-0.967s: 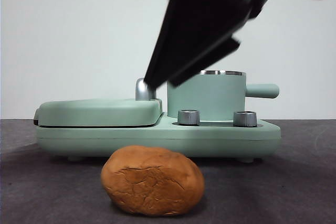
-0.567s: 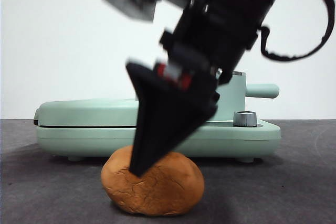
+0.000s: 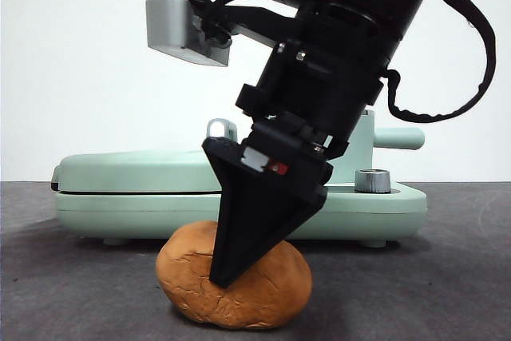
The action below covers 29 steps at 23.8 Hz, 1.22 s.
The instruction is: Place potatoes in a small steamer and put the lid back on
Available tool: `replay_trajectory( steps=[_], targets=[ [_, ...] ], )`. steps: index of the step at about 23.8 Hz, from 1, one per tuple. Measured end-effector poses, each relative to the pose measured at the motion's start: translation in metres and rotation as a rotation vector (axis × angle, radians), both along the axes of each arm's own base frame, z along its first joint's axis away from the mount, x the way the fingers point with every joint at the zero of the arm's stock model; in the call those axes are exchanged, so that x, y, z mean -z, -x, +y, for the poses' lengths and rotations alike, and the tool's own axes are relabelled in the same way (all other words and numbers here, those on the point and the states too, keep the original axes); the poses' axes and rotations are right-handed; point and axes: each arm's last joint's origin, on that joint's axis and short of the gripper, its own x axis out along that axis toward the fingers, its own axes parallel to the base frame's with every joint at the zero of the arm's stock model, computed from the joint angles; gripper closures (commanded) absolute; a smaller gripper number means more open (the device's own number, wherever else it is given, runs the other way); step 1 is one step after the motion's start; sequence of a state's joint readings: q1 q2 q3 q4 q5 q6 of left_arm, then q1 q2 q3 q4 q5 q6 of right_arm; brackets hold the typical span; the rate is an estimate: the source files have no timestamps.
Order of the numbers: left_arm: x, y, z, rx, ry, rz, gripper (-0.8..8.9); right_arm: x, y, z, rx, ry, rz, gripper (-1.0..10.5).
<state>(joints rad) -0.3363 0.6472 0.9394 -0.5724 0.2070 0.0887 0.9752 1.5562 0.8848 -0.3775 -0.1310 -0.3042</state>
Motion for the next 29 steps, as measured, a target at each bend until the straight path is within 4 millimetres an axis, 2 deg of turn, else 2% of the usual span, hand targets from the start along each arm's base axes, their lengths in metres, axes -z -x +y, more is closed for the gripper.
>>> replay_trajectory(
  steps=[2,5,9,13,17,20,23,29],
  targets=[
    [0.0,0.0,0.0,0.0,0.0,0.0,8.03,-0.007,0.002,-0.003,0.016,-0.019,-0.002,7.5],
    [0.0,0.0,0.0,0.0,0.0,0.0,8.03,-0.036,0.009,-0.015,0.073,-0.065,0.008,7.6],
    [-0.001,0.0,0.0,0.0,0.002,-0.007,8.03,-0.102,0.01,-0.03,0.212,-0.118,0.018,7.6],
    [-0.001,0.0,0.0,0.0,0.002,-0.006,8.03,-0.177,-0.011,-0.049,0.392,-0.2,-0.009,7.6],
    [0.0,-0.001,0.0,0.0,0.002,-0.005,8.03,-0.212,-0.034,-0.059,0.488,-0.278,-0.057,7.6],
    [0.0,-0.002,-0.001,0.0,0.0,0.0,8.03,-0.229,-0.056,-0.066,0.556,-0.295,-0.083,7.7],
    [0.001,-0.003,-0.001,0.0,-0.002,0.005,8.03,-0.235,-0.082,-0.071,0.605,-0.275,-0.096,7.7],
    [0.001,-0.004,-0.001,0.0,-0.003,0.008,8.03,-0.223,-0.134,-0.073,0.662,-0.214,-0.103,7.7]
  ],
)
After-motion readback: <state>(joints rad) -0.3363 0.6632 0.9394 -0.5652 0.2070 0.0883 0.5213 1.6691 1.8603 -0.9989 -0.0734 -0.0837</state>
